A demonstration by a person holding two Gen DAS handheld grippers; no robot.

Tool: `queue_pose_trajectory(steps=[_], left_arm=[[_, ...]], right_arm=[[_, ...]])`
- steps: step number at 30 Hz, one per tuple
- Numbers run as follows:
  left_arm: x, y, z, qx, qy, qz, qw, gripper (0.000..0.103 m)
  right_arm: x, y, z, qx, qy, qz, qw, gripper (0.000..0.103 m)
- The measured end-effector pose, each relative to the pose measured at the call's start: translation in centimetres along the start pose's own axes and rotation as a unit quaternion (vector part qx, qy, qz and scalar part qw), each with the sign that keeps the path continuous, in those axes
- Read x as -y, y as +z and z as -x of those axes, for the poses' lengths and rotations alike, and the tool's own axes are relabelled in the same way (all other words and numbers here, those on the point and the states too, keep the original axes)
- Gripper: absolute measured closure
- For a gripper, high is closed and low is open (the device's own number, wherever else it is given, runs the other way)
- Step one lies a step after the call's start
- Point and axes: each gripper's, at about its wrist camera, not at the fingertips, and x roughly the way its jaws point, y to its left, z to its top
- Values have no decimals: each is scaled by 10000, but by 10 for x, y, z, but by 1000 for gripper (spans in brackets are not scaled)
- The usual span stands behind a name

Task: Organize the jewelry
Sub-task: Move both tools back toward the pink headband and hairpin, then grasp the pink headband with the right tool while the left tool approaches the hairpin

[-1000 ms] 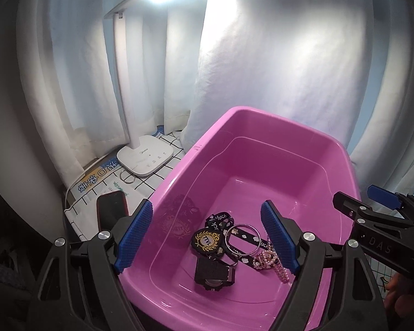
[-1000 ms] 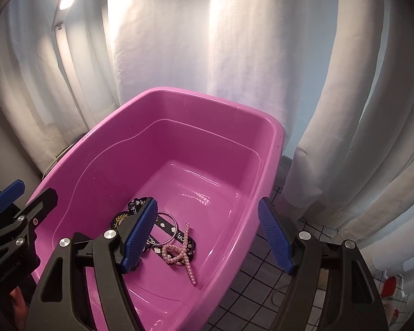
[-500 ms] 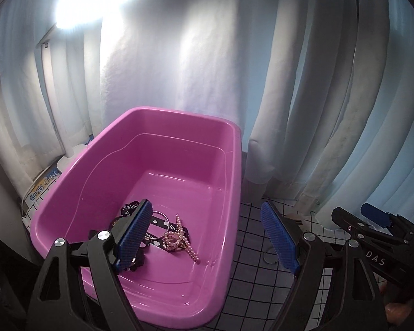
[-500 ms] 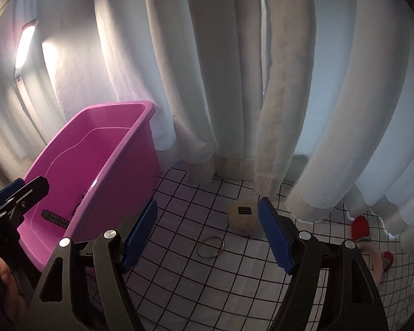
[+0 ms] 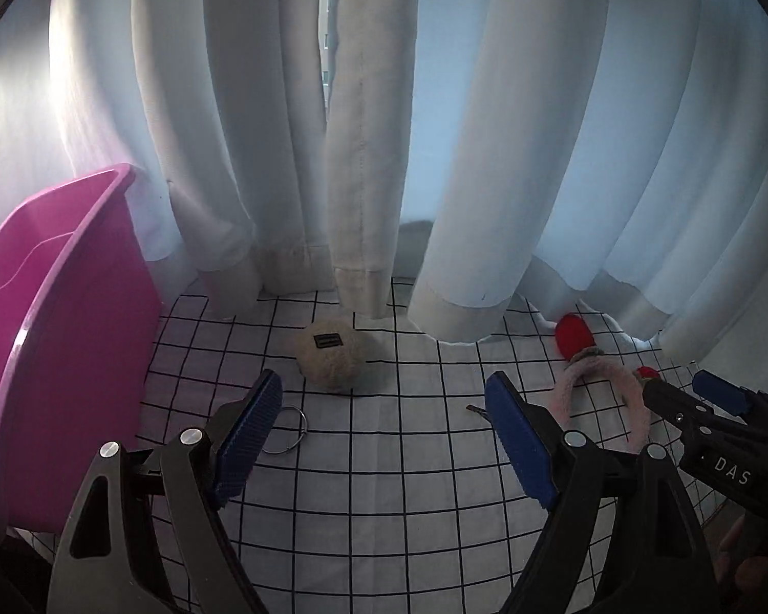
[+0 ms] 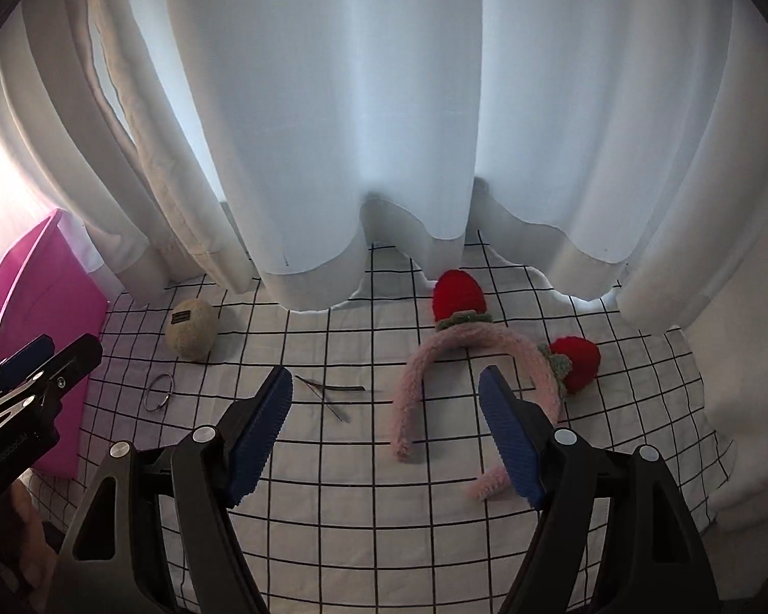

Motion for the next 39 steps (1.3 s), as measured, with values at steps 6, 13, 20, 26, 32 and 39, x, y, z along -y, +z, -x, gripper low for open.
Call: queue_pose_trajectory(steps=[6, 13, 20, 26, 32, 39], left_arm=[[44, -13, -47, -331, 76, -221, 9992, 23], [69, -29, -93, -707, 175, -328, 9968, 23], [89, -45, -135, -1048, 171, -527, 9930, 23], [95, -52, -152, -1210, 171, -586, 9908, 23], [95, -53, -167, -1326, 250, -602, 9890, 23], [90, -50, -182, -1374, 292, -479, 9889, 18]], right_arm=[[51, -15, -24, -248, -119, -292, 9992, 31], [89, -25, -49, -418, -173, -479, 9978, 31], [112, -33, -69, -543, -210, -645, 9962, 31], [123, -37, -79, -590, -235, -753, 9951, 31], [131, -40, -92, -690, -292, -854, 9935, 31], [135, -37, -113, -842, -380, -878, 9919, 31]])
